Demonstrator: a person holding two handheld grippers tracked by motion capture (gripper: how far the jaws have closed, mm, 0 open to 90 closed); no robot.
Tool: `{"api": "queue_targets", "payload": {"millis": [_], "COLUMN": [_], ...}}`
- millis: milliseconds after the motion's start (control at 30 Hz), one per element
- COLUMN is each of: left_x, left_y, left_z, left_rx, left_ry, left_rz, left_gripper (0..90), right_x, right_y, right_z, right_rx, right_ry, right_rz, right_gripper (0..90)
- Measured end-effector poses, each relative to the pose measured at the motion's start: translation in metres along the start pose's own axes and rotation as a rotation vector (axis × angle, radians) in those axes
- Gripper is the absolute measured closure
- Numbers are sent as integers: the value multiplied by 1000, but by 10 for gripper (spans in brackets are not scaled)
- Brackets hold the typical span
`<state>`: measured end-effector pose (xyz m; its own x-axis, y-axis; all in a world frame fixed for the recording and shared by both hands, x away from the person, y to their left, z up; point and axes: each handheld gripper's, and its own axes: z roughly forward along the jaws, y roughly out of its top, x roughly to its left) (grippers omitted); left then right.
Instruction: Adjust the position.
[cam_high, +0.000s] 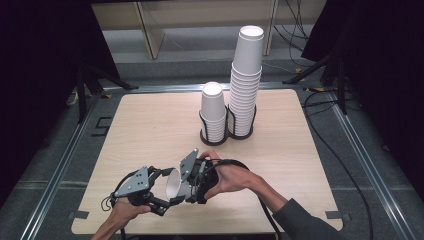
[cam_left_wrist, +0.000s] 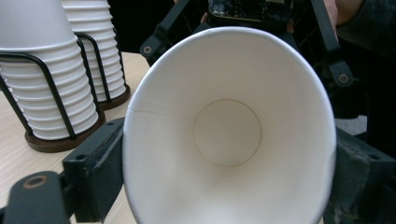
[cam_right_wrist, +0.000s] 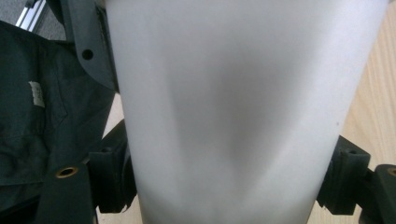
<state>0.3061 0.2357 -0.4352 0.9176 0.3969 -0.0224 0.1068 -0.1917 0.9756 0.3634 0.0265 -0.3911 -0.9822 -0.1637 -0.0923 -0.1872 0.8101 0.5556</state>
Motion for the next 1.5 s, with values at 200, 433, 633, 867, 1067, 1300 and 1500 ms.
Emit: {"api": "queue_targets", "payload": {"millis": [200, 433, 633, 867, 1067, 1300, 1500], "left_x": [2, 6, 10, 13, 15, 15, 13], "left_y": [1, 1, 1, -1, -2, -3, -3], "left_z": [-4, -8, -12, -15, -16, -12, -9], "left_rx": [-51, -94, -135, -152, -153, -151, -153], "left_ry": [27, 57, 86, 110, 119, 119, 105], "left_rz": [-31, -66, -100, -138, -160, -182, -189], "left_gripper": [116, 142, 142, 141, 141, 142, 141], "right_x": [-2, -5, -7, -9, -11, -5, -1], "right_y": [-9, -26, -39, -54, -63, -65, -61], "right_z": [-4, -14, -18, -25, -31, -23, -15], "right_rx": [-48, -142, -227, -365, -514, -545, -554], "right_ry": [-5, -38, -71, -150, -206, -202, -190], "right_rz": [54, 143, 196, 274, 327, 319, 297], "right_gripper": [235, 234, 231, 229, 226, 225, 224]}}
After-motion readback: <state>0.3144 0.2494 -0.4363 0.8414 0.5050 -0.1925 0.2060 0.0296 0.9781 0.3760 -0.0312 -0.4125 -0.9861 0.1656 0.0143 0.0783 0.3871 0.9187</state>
